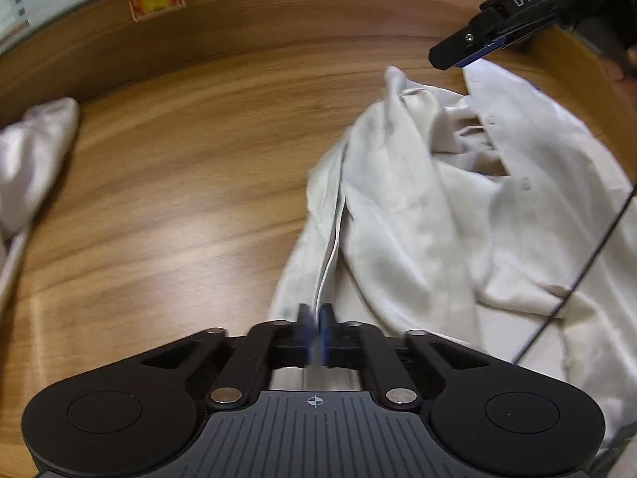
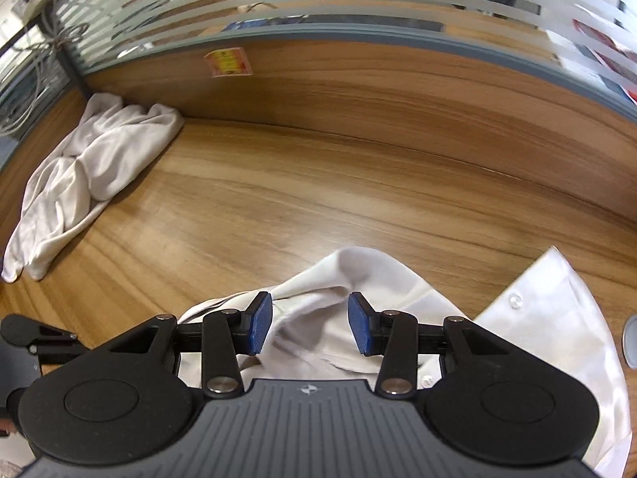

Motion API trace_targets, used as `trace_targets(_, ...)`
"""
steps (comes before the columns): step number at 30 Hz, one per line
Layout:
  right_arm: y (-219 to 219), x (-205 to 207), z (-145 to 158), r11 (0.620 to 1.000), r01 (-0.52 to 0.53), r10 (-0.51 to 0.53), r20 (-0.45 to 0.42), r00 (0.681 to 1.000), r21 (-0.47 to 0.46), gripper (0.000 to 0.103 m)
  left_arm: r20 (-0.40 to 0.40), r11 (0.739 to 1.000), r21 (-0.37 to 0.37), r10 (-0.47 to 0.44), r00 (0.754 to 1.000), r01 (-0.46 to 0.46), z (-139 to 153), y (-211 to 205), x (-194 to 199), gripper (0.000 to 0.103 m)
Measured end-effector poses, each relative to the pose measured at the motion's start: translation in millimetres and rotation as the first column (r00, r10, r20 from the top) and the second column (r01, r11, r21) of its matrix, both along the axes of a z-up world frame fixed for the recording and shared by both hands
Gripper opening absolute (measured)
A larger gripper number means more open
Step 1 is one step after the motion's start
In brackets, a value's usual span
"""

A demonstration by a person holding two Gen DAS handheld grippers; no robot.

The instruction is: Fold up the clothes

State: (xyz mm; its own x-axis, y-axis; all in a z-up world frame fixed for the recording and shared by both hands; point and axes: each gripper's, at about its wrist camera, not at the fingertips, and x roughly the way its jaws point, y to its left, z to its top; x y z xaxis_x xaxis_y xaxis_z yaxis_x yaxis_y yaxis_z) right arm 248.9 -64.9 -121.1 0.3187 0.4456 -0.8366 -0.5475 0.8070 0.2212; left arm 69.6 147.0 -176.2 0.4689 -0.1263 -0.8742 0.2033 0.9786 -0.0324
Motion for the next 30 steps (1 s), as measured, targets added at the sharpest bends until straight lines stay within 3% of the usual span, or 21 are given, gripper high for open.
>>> trace_targets(5,30.3,-0.2,6.5,0.99,-0.132,0.135,0.059,0.989,-0.055,0.048,0.102,0.99,0.072,0.115,0.988,-0.122,24.8,20.9,5.5,0.003)
trace_targets(8,52.7,2.6,7.2,0.964,-0.254,0.26,0.073,0.963,-0.081,0.047,0.135,0.979,0.057,0.185,0.973,-0.194,41.4,37.3,16.0,0.003)
trace_targets(13,97.8,2.3,2.6,0.87,-0.468,0.483,0.078,0.872,-0.154,0.047,0.195,0.972,0.052,0.216,0.957,-0.231,62.7,46.1,30.3,0.003)
trace_targets(17,130.8,4.2,-3.5,0.804,-0.57,0.585,0.055,0.809,-0.167,0.047,0.246,0.969,0.041,0.227,0.942,-0.244,77.1,44.3,37.0,0.003)
trace_targets(19,141.2,4.7,-6.7,0.778,-0.603,0.618,0.047,0.785,-0.177,0.03,0.277,0.968,0.053,0.223,0.935,-0.246,84.3,42.2,38.6,0.003)
trace_targets(21,147.7,9.0,-10.0,0.777,-0.598,0.617,0.048,0.786,-0.198,0.019,0.309,0.966,0.066,0.218,0.926,-0.25,91.0,40.8,39.4,0.003)
trace_targets(25,145.1,27.9,-8.6,0.838,-0.524,0.534,0.033,0.845,-0.151,0.017,0.345,0.964,0.076,0.213,0.914,-0.254,102.9,44.7,43.4,0.003)
trace_targets(30,143.9,30.6,-11.9,0.819,-0.539,0.554,0.024,0.832,-0.194,0.018,0.374,0.959,0.063,0.235,0.897,-0.277,114.7,54.4,50.8,0.003)
